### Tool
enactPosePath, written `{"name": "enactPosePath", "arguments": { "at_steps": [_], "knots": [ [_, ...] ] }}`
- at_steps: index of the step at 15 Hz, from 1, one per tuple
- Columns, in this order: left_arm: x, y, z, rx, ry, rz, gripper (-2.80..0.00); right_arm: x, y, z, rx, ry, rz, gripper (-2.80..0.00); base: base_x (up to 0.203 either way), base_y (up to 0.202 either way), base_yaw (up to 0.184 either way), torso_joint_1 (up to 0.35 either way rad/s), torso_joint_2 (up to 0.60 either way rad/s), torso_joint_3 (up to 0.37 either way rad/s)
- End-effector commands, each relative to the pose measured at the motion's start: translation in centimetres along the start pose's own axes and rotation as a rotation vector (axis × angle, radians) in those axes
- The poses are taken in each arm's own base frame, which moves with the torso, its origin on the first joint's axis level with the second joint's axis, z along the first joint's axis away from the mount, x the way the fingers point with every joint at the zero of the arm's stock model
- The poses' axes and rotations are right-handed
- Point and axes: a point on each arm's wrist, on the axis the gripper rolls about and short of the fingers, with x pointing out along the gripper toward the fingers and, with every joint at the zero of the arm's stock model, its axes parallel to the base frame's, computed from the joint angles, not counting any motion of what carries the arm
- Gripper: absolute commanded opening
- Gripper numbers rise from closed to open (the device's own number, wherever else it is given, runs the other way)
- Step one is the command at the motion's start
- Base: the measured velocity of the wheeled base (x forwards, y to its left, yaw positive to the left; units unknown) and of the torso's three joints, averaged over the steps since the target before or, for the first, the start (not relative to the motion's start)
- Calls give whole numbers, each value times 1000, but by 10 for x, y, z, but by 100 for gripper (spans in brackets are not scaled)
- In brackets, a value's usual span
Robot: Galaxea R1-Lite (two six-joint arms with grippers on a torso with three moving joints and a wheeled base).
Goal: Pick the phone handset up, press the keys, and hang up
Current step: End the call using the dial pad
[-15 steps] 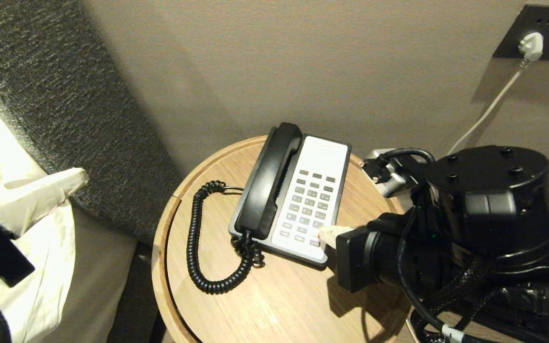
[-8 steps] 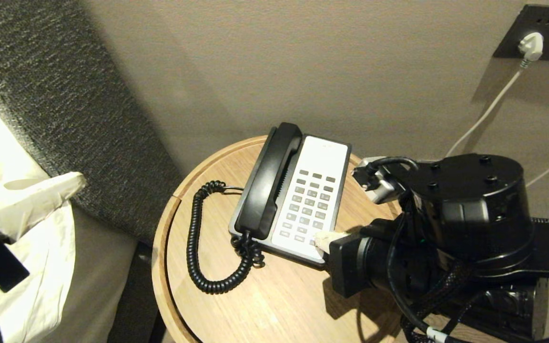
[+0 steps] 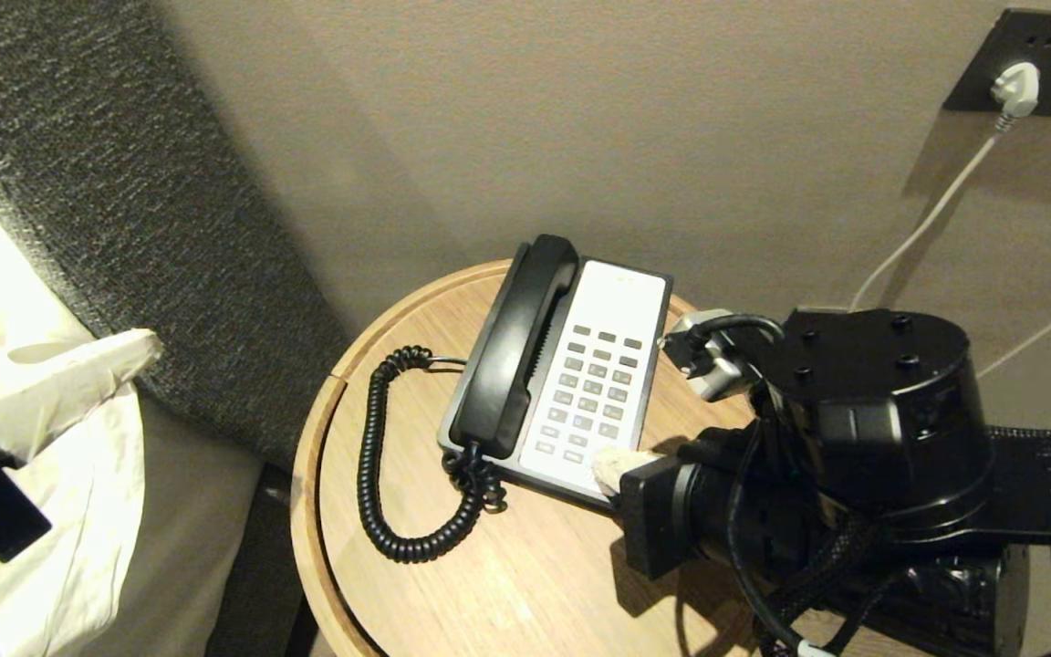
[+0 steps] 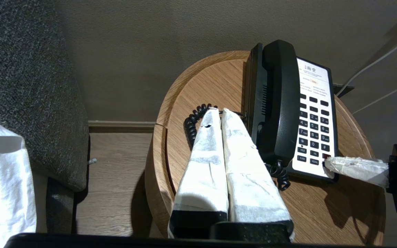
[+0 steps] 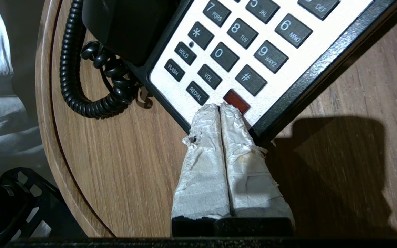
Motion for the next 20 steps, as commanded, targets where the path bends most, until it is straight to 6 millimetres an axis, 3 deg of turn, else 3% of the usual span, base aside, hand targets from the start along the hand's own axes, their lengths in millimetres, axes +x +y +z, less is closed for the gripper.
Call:
{"name": "enactPosePath", "arguments": {
  "at_steps": [1, 12, 17, 20],
  "knots": [
    [0, 0, 0, -2, -2, 3, -280, 2, 0, -2, -1, 7, -5, -280, 0, 0, 0, 0, 0, 0],
    [-1, 6, -5, -57, 37, 67, -280, -27, -3, 19, 32, -106, -18, -280, 0, 0, 0, 0, 0, 0],
    [-6, 25, 11, -159, -17, 333, -280, -38, -5, 23, 43, -137, -20, -280, 0, 0, 0, 0, 0, 0],
    [-21, 41, 15, -164, -104, 554, -280, -41, -6, 25, 47, -147, -17, -280, 0, 0, 0, 0, 0, 0]
  ]
}}
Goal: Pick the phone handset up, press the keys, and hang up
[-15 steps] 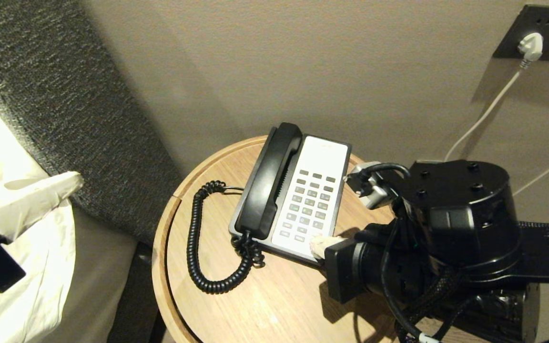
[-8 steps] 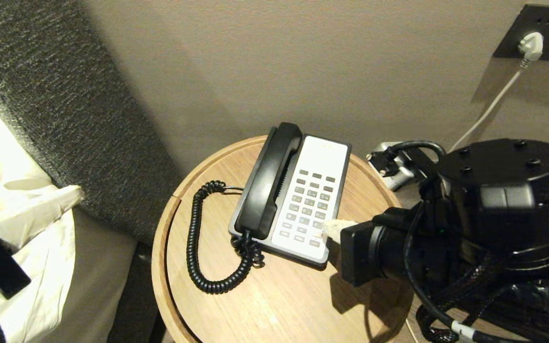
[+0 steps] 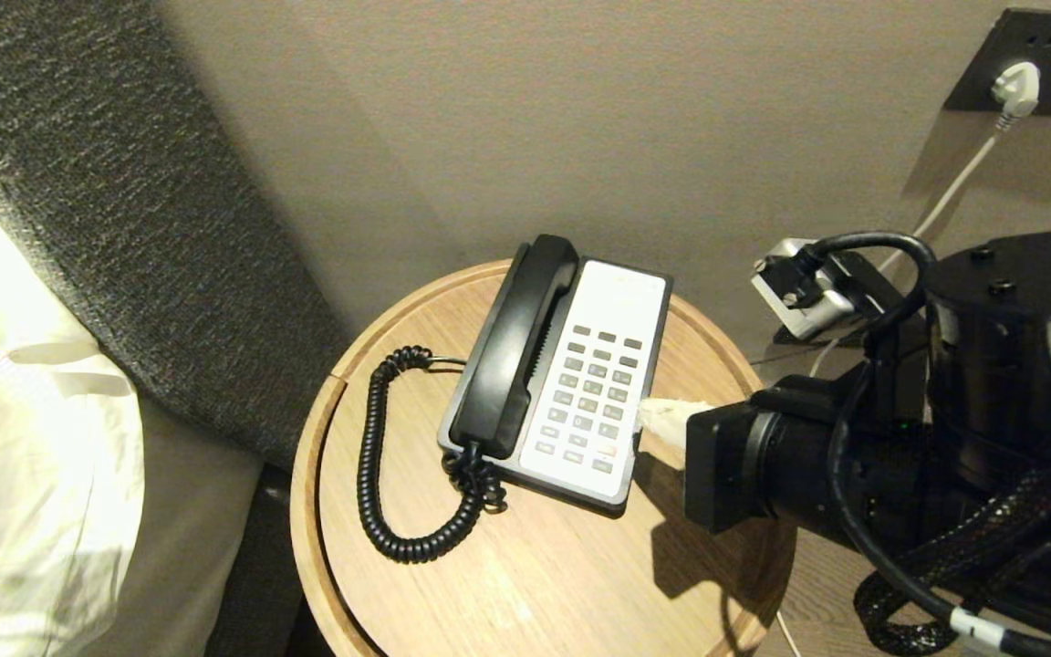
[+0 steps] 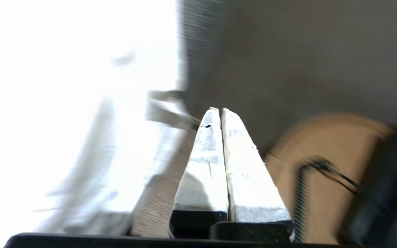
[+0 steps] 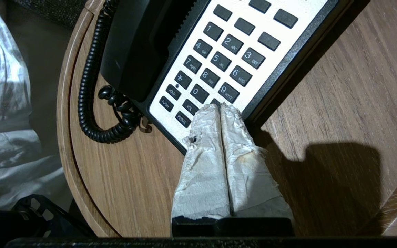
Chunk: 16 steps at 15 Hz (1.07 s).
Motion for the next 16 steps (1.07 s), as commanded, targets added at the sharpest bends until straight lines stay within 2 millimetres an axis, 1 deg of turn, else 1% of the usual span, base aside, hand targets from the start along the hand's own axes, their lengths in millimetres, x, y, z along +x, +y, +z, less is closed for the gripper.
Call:
{"name": "enactPosePath", "arguments": {
  "at_steps": [1, 2, 5, 6, 7, 9, 11, 13, 15, 16],
  "knots": [
    [-9, 15, 1, -18, -66, 119, -280, -2, 0, 2, 6, -10, 2, -280, 0, 0, 0, 0, 0, 0],
    [-18, 26, -8, -18, -86, 183, -280, -3, 0, 2, 6, -10, 3, -280, 0, 0, 0, 0, 0, 0],
    [-44, 53, -49, -10, -91, 260, -280, -4, -1, 3, 9, -15, 3, -280, 0, 0, 0, 0, 0, 0],
    [-48, 60, -63, -1, -78, 292, -280, -4, -1, 2, 8, -14, 4, -280, 0, 0, 0, 0, 0, 0],
    [-50, 65, -72, 4, -75, 339, -280, -4, -1, 2, 9, -16, 4, -280, 0, 0, 0, 0, 0, 0],
    [-57, 74, -92, 13, -63, 361, -280, -5, -1, 3, 11, -19, 6, -280, 0, 0, 0, 0, 0, 0],
    [-66, 83, -115, 24, -42, 320, -280, -6, -2, 3, 10, -18, 6, -280, 0, 0, 0, 0, 0, 0],
    [-74, 89, -133, 84, -35, 248, -280, -6, -2, 2, 9, -17, 5, -280, 0, 0, 0, 0, 0, 0],
    [-85, 95, -150, 181, -64, 129, -280, -6, -2, 3, 10, -18, 6, -280, 0, 0, 0, 0, 0, 0],
    [-90, 96, -157, 232, -70, 34, -280, -6, -2, 3, 10, -18, 6, -280, 0, 0, 0, 0, 0, 0]
  ]
}}
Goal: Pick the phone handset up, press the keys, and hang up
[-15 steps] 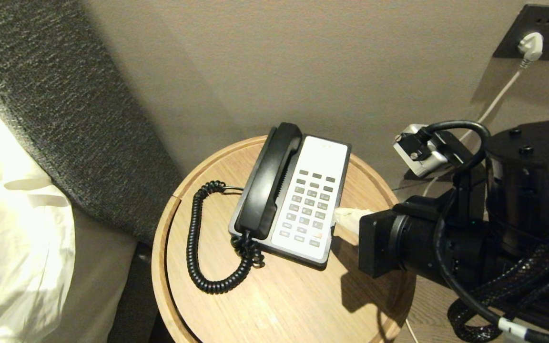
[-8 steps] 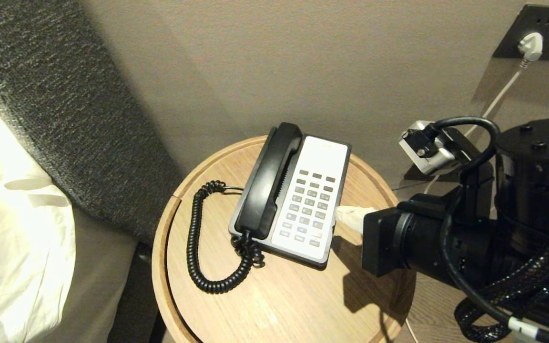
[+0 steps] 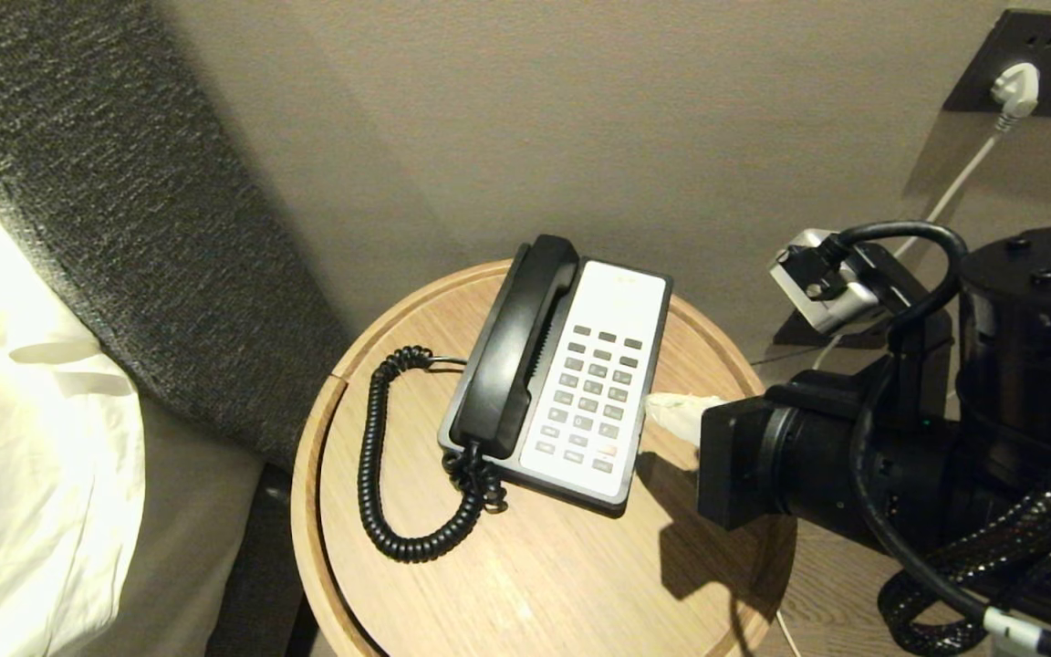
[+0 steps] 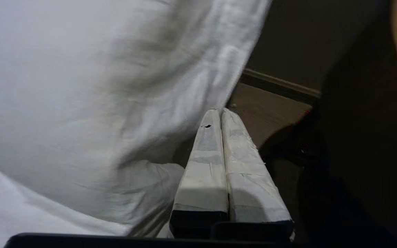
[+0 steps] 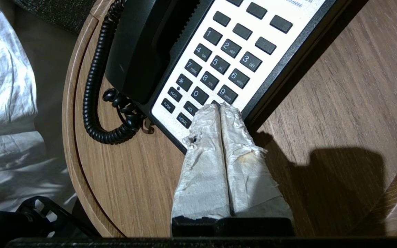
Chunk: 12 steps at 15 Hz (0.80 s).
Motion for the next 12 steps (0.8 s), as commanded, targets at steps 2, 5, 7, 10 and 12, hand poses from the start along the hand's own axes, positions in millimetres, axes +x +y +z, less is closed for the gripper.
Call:
{"name": "enactPosePath", "arguments": {
  "at_steps": [2, 5, 7, 10, 12],
  "knots": [
    [-10, 1, -17, 81, -54, -188, -280, -1, 0, 1, 4, -4, 0, -280, 0, 0, 0, 0, 0, 0],
    [-10, -1, -18, 112, -60, -278, -280, -3, -1, 0, 5, -6, 2, -280, 0, 0, 0, 0, 0, 0],
    [-10, -2, -17, 119, -64, -312, -280, -4, -2, -2, 3, 1, 0, -280, 0, 0, 0, 0, 0, 0],
    [-6, -1, -25, 229, -94, -264, -280, -4, -3, -3, 1, 2, -1, -280, 0, 0, 0, 0, 0, 0],
    [-6, -1, -25, 195, -99, -265, -280, -5, -3, -3, 3, 1, 0, -280, 0, 0, 0, 0, 0, 0]
  ]
}}
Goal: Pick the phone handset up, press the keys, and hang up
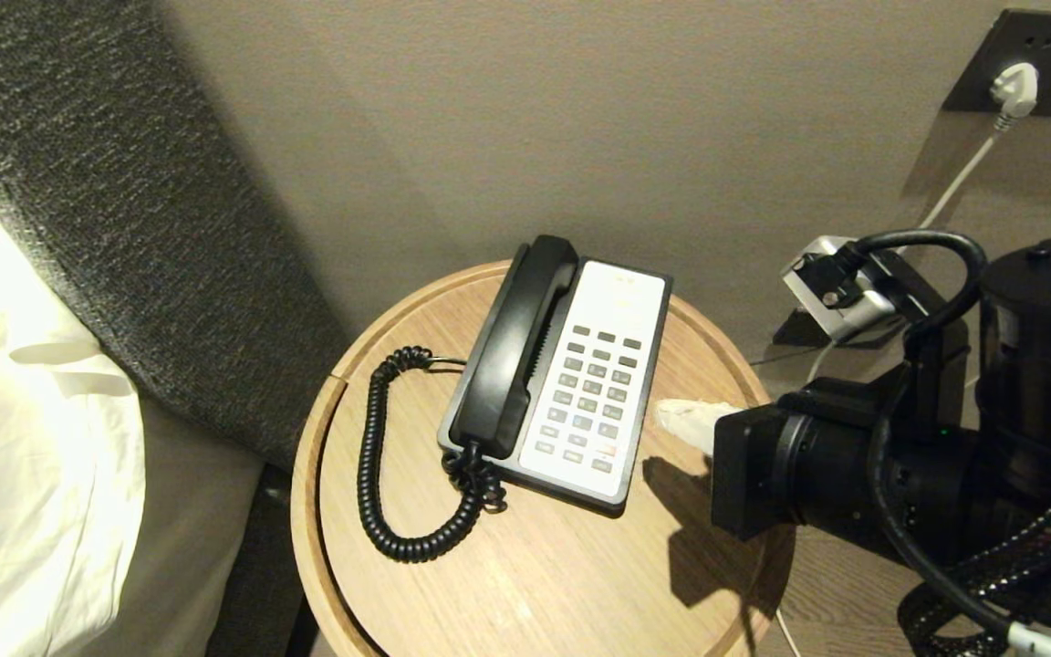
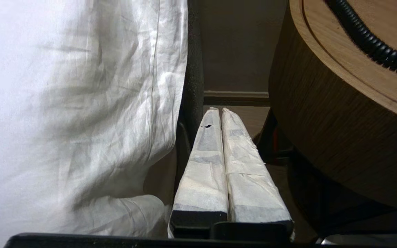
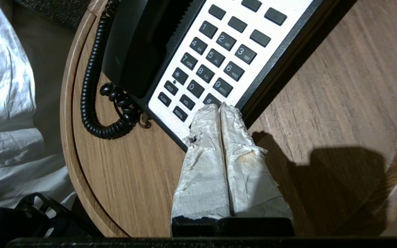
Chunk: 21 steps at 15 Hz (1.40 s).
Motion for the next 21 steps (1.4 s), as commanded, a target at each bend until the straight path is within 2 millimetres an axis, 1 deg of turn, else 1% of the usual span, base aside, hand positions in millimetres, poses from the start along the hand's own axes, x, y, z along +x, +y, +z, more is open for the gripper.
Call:
{"name": "enactPosePath", "arguments": {
  "at_steps": [1, 7, 11, 14, 16, 17, 18, 19, 20, 21],
  "knots": [
    [2, -1, -11, -9, 37, -1, -280, 0, 0, 0, 2, -2, -1, -280, 0, 0, 0, 0, 0, 0],
    [2, -1, -11, -9, 32, 0, -280, 2, 0, -2, 0, 9, -8, -280, 0, 0, 0, 0, 0, 0],
    [2, -1, -11, -10, 33, 2, -280, -6, -5, 1, 7, -5, -11, -280, 0, 0, 0, 0, 0, 0],
    [2, -1, -11, -10, 33, 2, -280, -7, -10, 0, 9, -7, -29, -280, 0, 0, 0, 0, 0, 0],
    [2, -1, -11, -10, 33, 2, -280, -7, -13, -7, 0, 9, -39, -280, 0, 0, 0, 0, 0, 0],
    [2, -1, -11, -10, 32, 2, -280, -7, -14, -7, 1, 4, -56, -280, 0, 0, 0, 0, 0, 0],
    [2, -1, -11, -10, 33, 1, -280, -12, -16, -2, -6, -16, -59, -280, 0, 0, 0, 0, 0, 0],
    [2, -1, -11, -10, 33, 2, -280, -15, -19, 0, -19, -28, -62, -280, 0, 0, 0, 0, 0, 0],
    [2, -1, -11, -10, 33, 1, -280, -20, -26, 0, -16, -32, -77, -280, 0, 0, 0, 0, 0, 0],
    [2, -1, -11, -8, 33, 2, -280, -25, -39, 1, -10, -35, -104, -280, 0, 0, 0, 0, 0, 0]
  ]
}}
